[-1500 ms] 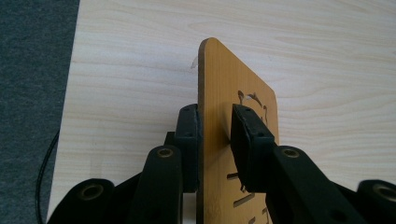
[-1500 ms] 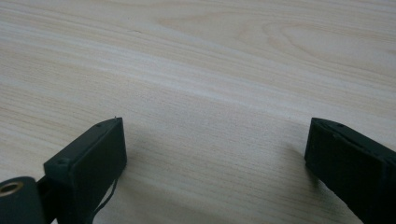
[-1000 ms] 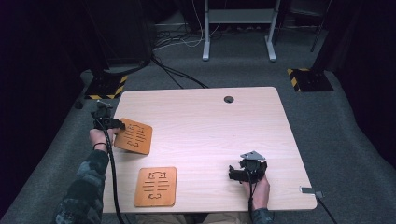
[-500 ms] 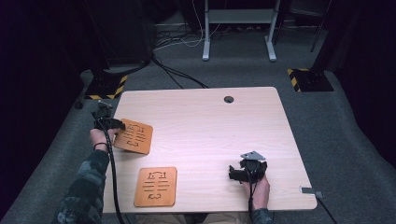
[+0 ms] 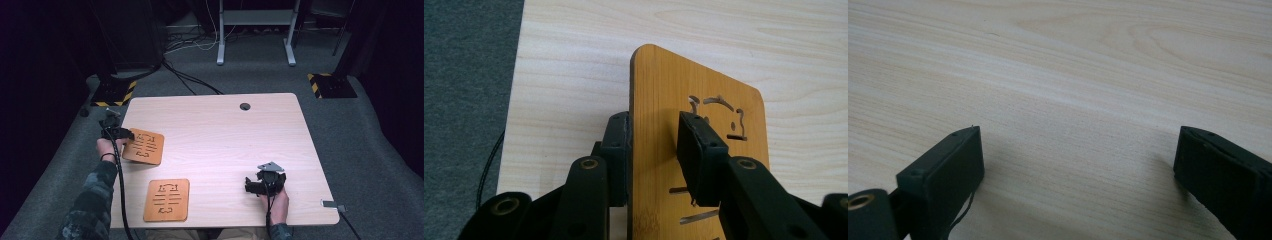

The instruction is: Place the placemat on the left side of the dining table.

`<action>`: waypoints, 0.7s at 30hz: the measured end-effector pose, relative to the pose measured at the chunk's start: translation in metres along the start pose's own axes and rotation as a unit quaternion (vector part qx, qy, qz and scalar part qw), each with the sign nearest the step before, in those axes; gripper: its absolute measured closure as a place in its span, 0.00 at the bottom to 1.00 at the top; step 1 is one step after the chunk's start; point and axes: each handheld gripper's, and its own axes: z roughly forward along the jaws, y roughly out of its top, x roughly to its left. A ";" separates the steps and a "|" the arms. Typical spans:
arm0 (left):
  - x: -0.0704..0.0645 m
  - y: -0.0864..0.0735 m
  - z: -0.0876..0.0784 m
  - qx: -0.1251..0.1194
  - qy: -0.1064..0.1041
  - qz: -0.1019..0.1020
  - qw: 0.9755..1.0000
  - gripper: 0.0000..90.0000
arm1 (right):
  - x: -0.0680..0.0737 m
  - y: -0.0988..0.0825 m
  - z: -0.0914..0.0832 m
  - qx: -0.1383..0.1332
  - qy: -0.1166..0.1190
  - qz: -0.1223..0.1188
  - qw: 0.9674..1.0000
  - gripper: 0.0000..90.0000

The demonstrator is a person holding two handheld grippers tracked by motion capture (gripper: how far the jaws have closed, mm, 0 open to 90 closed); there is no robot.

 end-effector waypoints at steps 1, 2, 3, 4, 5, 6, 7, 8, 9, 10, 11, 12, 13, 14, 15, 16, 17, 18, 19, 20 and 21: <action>0.003 -0.001 0.001 0.001 -0.007 0.001 1.000 0.75 | 0.000 0.000 0.000 0.000 0.000 0.000 1.000 0.06; 0.004 -0.001 0.002 0.001 -0.008 0.000 1.000 0.75 | 0.000 0.000 0.000 0.000 0.000 0.000 1.000 0.06; 0.003 -0.002 0.003 -0.001 -0.009 -0.011 1.000 0.75 | 0.000 0.000 0.000 0.000 0.000 0.000 1.000 0.06; 0.005 -0.002 0.004 0.002 -0.010 -0.008 1.000 0.75 | 0.000 0.000 0.000 0.000 0.000 0.000 1.000 0.06; 0.006 -0.002 0.006 0.001 -0.012 -0.008 1.000 0.75 | 0.000 0.000 0.000 0.000 0.000 0.000 1.000 0.06; 0.006 -0.003 0.006 0.005 -0.008 -0.002 1.000 0.78 | 0.000 0.000 0.000 0.000 0.000 0.000 1.000 0.06; 0.007 -0.004 0.008 0.004 -0.004 0.002 1.000 0.79 | 0.000 0.000 0.000 0.000 0.000 0.000 1.000 0.06; 0.008 -0.005 0.009 0.003 -0.004 0.007 1.000 0.79 | 0.000 0.000 0.000 0.000 0.001 0.001 1.000 0.06; 0.008 -0.006 0.011 0.008 -0.005 0.009 1.000 0.79 | 0.000 0.000 0.000 0.000 0.001 0.001 1.000 0.06; 0.009 -0.007 0.013 0.011 -0.008 0.001 1.000 0.77 | 0.000 0.000 0.000 0.000 0.000 0.000 1.000 0.06; 0.010 -0.008 0.014 0.013 -0.010 -0.004 1.000 0.74 | 0.000 0.000 0.000 0.000 0.000 0.000 1.000 0.06; 0.011 -0.008 0.015 0.015 -0.009 -0.006 1.000 0.72 | 0.000 0.000 0.000 0.000 0.000 0.000 1.000 0.06; 0.013 -0.009 0.016 0.017 -0.008 -0.002 1.000 0.69 | 0.000 0.000 0.000 0.000 0.001 0.001 1.000 0.06; 0.013 -0.009 0.016 0.016 -0.007 -0.001 1.000 0.66 | 0.000 0.000 0.000 0.000 0.002 0.001 1.000 0.06; 0.013 -0.009 0.015 0.014 -0.003 -0.004 1.000 0.63 | 0.000 0.000 0.000 0.000 0.002 0.001 1.000 0.06; 0.013 -0.009 0.014 0.013 0.002 0.000 1.000 0.59 | 0.000 0.000 0.000 0.000 0.002 0.001 1.000 0.06; 0.013 -0.009 0.012 0.010 0.004 -0.001 1.000 0.55 | 0.000 0.000 0.000 0.000 0.000 0.000 1.000 0.06; 0.013 -0.009 0.011 0.010 0.006 0.001 1.000 0.50 | 0.000 0.000 0.000 0.000 0.000 0.000 1.000 0.06; 0.014 -0.009 0.010 0.003 0.004 0.007 1.000 0.48 | 0.000 0.000 0.000 0.000 0.000 0.000 1.000 0.06; 0.014 -0.009 0.009 0.003 0.005 0.009 1.000 0.44 | 0.000 0.000 0.000 0.000 0.000 0.000 1.000 0.06; 0.012 -0.010 0.008 -0.001 0.005 0.009 1.000 0.41 | 0.000 0.000 0.000 0.000 0.001 0.001 1.000 0.06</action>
